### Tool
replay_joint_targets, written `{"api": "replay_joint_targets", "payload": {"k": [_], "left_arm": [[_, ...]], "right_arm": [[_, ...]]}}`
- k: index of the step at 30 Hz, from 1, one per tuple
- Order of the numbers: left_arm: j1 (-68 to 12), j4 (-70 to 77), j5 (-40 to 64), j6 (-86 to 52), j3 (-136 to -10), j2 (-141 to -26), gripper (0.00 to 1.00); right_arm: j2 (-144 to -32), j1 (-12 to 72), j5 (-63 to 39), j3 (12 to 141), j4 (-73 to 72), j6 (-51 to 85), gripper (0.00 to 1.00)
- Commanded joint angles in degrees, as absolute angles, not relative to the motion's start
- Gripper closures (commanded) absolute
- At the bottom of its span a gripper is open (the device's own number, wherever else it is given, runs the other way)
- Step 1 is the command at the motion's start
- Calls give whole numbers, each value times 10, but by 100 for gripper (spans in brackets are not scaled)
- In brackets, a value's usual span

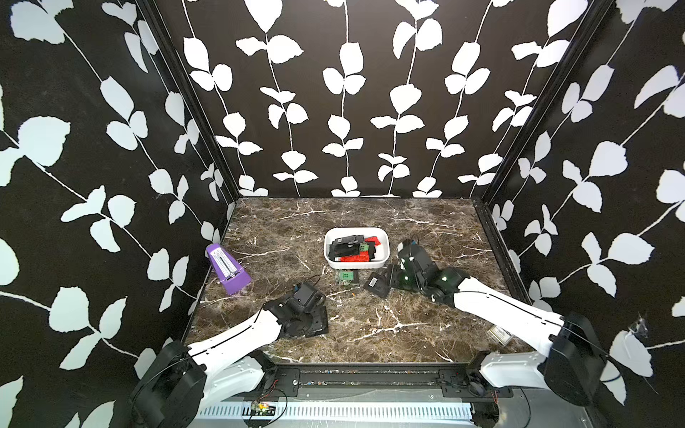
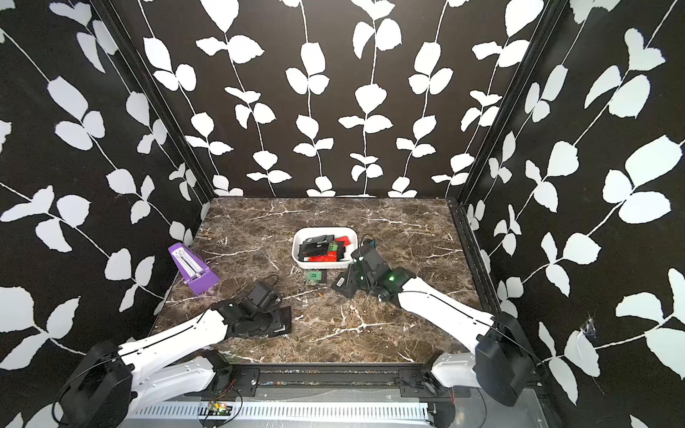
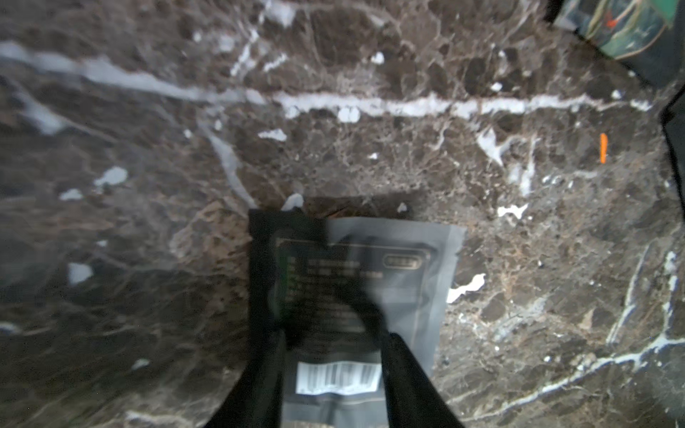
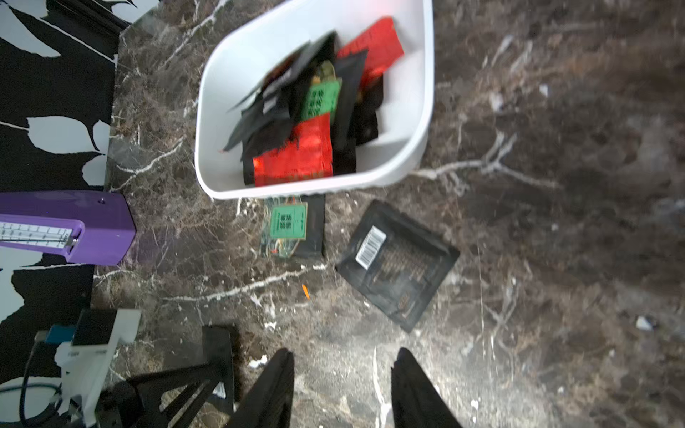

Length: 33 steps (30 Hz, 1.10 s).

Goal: Put the tea bags into the storage box
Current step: Pick up the tea bag from the center of the board.

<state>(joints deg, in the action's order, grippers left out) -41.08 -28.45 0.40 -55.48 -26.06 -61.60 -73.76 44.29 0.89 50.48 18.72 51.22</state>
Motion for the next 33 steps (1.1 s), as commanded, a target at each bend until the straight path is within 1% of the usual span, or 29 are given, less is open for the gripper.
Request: {"api": "replay_joint_targets", "payload": {"k": [1, 5, 7, 11, 14, 21, 24, 33], "left_arm": [[-413, -252, 16, -561, -256, -624, 58], [-419, -241, 15, -564, -260, -641, 60], [-421, -234, 16, -566, -258, -646, 63], [-421, -229, 16, -567, -251, -652, 71], [-422, -229, 14, -568, -245, -649, 73], [-422, -226, 11, -568, -232, -642, 74], [-421, -220, 12, -569, -227, -642, 74], [-423, -218, 13, -568, -221, -636, 74]], "right_arm": [[-714, 461, 36, 469, 173, 549, 55], [-711, 486, 37, 453, 164, 564, 55], [-719, 498, 31, 449, 149, 570, 54], [-762, 530, 8, 451, 99, 581, 53], [-806, 557, -5, 464, 59, 585, 51], [-926, 601, -33, 518, 0, 587, 49], [-979, 605, -59, 539, -24, 596, 49], [-1059, 625, -83, 590, -45, 606, 50]]}}
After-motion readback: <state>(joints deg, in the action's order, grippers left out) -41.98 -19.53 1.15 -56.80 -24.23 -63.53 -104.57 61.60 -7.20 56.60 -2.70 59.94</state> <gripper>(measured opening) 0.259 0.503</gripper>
